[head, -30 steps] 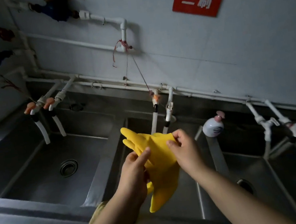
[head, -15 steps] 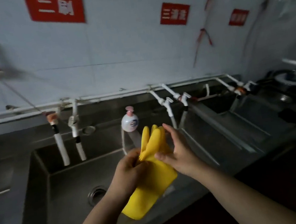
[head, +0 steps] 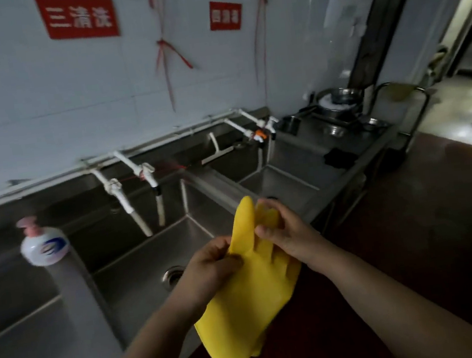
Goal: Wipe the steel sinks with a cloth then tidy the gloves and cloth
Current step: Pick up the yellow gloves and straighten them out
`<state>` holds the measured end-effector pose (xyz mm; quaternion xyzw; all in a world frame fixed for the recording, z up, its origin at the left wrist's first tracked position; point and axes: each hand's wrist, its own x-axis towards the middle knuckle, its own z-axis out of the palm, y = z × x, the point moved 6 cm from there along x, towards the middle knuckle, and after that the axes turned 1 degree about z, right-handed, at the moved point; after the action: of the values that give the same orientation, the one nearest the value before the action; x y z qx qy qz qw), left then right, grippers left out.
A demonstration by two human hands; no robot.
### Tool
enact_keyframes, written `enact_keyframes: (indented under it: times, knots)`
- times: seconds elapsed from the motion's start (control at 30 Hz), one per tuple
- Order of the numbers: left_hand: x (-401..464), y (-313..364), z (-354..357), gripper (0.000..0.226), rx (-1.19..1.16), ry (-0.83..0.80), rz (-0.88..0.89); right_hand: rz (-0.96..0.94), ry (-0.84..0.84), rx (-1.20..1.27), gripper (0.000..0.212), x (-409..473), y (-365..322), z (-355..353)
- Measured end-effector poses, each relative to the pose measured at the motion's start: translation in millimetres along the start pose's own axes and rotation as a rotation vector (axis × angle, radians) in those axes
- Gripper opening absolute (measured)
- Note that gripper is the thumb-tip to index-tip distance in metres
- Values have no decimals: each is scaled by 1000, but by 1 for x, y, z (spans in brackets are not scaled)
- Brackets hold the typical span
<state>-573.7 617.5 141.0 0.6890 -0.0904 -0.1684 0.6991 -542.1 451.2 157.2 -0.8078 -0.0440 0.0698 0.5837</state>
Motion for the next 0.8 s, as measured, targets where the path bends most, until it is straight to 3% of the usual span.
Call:
enact_keyframes:
  times: [0.07, 0.23, 0.37, 0.47, 0.57, 0.67, 0.8]
  knots:
    - [29, -1, 27, 27, 18, 2, -19, 8, 21, -7, 57, 10, 6, -36]
    - [99, -5, 70, 31, 45, 33, -68, 80, 74, -118, 44, 48, 27, -101]
    - [156, -12, 89, 30, -40, 7, -131, 33, 135, -205, 15, 87, 41, -143]
    - [210, -21, 96, 27, -123, -17, -170, -22, 188, -266, 15, 121, 44, -173]
    - [266, -33, 109, 38, -169, -210, -226, -53, 270, -265, 21, 161, 44, -216]
    - [317, -45, 120, 46, -68, -361, -276, -44, 362, -287, 21, 200, 44, -270]
    - [379, -57, 136, 39, 37, -421, -289, -34, 528, -250, 16, 238, 51, -340]
